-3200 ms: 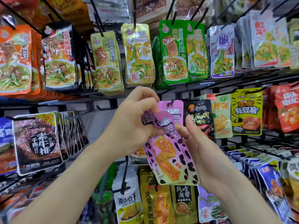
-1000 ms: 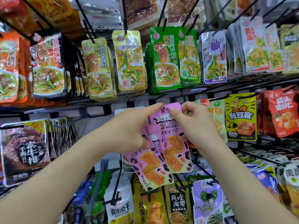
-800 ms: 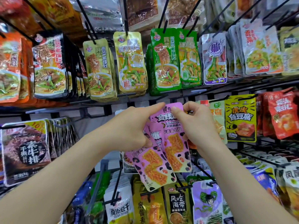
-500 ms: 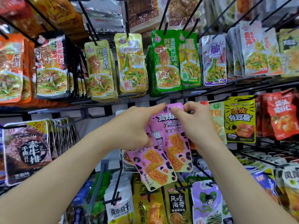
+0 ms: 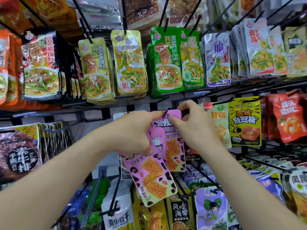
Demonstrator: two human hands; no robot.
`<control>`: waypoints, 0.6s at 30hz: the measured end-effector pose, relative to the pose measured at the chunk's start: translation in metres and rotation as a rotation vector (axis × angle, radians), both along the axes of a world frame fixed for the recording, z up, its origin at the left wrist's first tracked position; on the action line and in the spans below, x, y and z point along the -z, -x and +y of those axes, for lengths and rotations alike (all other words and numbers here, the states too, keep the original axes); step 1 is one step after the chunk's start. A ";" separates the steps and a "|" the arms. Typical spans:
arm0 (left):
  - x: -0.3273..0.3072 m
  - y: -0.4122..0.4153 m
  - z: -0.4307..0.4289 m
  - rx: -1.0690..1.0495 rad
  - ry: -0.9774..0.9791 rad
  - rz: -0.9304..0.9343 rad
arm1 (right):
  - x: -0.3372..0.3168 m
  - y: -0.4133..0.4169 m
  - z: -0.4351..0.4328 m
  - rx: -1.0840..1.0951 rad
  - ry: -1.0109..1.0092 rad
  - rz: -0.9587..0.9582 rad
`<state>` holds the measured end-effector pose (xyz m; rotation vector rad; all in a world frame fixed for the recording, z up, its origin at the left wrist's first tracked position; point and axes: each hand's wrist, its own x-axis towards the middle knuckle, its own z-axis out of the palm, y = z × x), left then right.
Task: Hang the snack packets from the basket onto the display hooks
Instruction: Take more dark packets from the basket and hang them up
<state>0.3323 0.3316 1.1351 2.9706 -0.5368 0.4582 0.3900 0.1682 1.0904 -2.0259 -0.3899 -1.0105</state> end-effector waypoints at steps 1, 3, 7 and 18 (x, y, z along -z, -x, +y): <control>-0.001 -0.001 0.000 -0.006 -0.015 -0.007 | 0.000 0.000 0.001 0.017 0.009 -0.022; 0.000 -0.005 0.000 -0.018 -0.034 -0.009 | 0.002 -0.001 0.002 0.037 0.022 -0.048; 0.002 -0.012 0.001 -0.032 -0.025 0.008 | 0.007 -0.009 0.005 0.144 0.110 -0.112; 0.003 0.013 0.015 0.129 0.194 -0.093 | 0.021 0.025 -0.002 -0.057 0.121 -0.091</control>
